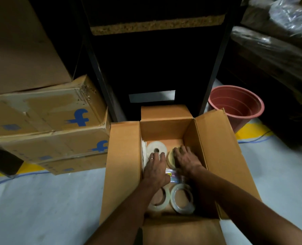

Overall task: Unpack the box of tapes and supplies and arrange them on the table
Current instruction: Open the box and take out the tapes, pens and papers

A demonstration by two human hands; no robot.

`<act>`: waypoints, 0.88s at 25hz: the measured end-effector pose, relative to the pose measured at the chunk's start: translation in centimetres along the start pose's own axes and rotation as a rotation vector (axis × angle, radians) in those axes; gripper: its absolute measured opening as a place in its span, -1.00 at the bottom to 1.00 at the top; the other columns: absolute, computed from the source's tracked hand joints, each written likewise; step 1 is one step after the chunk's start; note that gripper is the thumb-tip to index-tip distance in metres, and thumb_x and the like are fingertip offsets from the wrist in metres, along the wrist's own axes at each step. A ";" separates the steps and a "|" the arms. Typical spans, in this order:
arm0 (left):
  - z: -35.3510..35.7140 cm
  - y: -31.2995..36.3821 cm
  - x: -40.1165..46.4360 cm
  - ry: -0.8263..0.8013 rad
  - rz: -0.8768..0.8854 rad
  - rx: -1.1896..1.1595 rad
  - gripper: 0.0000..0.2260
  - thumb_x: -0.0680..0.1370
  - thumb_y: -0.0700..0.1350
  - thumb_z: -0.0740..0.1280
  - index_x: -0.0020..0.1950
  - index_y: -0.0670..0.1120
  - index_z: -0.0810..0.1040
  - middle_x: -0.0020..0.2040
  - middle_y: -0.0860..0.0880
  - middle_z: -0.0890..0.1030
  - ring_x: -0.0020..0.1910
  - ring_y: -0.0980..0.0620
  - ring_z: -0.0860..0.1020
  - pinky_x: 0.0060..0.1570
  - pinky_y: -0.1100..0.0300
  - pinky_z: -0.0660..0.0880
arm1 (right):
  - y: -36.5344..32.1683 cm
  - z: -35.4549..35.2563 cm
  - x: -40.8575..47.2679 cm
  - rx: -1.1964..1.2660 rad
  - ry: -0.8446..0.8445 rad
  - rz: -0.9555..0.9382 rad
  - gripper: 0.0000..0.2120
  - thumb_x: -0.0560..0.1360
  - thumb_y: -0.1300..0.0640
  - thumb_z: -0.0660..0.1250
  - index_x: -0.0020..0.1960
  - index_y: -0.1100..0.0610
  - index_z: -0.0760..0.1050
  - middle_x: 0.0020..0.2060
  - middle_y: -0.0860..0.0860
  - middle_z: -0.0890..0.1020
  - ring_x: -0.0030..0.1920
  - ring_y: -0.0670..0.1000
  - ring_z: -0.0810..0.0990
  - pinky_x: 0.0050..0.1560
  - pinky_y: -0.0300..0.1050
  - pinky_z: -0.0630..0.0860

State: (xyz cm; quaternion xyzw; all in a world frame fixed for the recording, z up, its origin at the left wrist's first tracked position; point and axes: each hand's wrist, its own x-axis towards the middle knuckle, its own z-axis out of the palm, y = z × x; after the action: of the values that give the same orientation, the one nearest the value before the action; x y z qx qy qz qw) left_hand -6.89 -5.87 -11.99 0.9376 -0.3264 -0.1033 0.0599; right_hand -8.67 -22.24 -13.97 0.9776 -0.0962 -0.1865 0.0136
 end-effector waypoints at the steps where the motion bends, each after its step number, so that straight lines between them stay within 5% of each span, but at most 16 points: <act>1: 0.0 -0.2 1.2 0.011 0.001 0.013 -0.24 0.41 0.03 0.43 0.51 -0.15 0.18 0.44 -0.19 0.27 0.44 -0.18 0.25 0.41 0.04 0.30 | 0.2 0.4 0.6 0.014 0.000 -0.003 -0.08 0.49 -0.19 0.39 0.60 0.16 -0.04 0.52 0.25 0.12 0.50 0.26 0.16 0.43 0.08 0.33; 7: 1.0 -2.2 6.9 -0.045 -0.047 0.203 -0.01 0.39 0.08 0.50 0.61 -0.14 -0.03 0.57 -0.23 0.10 0.58 -0.24 0.04 0.55 -0.03 0.08 | 0.6 2.7 2.6 0.036 0.078 -0.037 -0.08 0.50 -0.16 0.37 0.62 0.07 -0.10 0.55 0.25 0.06 0.54 0.27 0.07 0.51 0.13 0.19; 12: 1.2 -3.5 9.2 -0.088 -0.057 0.300 -0.04 0.39 0.08 0.49 0.60 -0.14 -0.01 0.46 -0.21 0.30 0.45 -0.16 0.31 0.50 -0.03 0.14 | 1.0 2.3 3.4 0.131 0.017 -0.018 0.00 0.39 -0.04 0.51 0.62 0.01 -0.04 0.55 0.22 0.09 0.53 0.28 0.11 0.53 0.09 0.19; 18: 1.7 -3.4 9.4 -0.043 -0.059 0.322 -0.08 0.40 0.09 0.49 0.58 -0.14 0.07 0.42 -0.17 0.32 0.39 -0.15 0.37 0.43 0.00 0.24 | 0.4 1.5 3.8 0.166 -0.019 0.055 0.09 0.29 0.02 0.61 0.60 0.03 -0.01 0.49 0.20 0.20 0.45 0.24 0.26 0.43 0.05 0.35; 22: 1.4 -3.3 8.9 -0.020 -0.076 0.261 -0.15 0.31 0.03 0.54 0.48 -0.11 0.21 0.33 -0.13 0.36 0.33 -0.13 0.40 0.35 0.03 0.29 | 0.4 1.1 3.4 0.180 -0.003 0.086 -0.02 0.23 0.01 0.62 0.49 0.13 0.15 0.38 0.21 0.32 0.33 0.22 0.37 0.29 0.01 0.44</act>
State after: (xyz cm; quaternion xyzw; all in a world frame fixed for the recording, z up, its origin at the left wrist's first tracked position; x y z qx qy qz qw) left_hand 1.58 -8.89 -15.27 0.9481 -0.3019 -0.0714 -0.0697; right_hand -6.03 -23.28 -16.18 0.9696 -0.1544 -0.1775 -0.0667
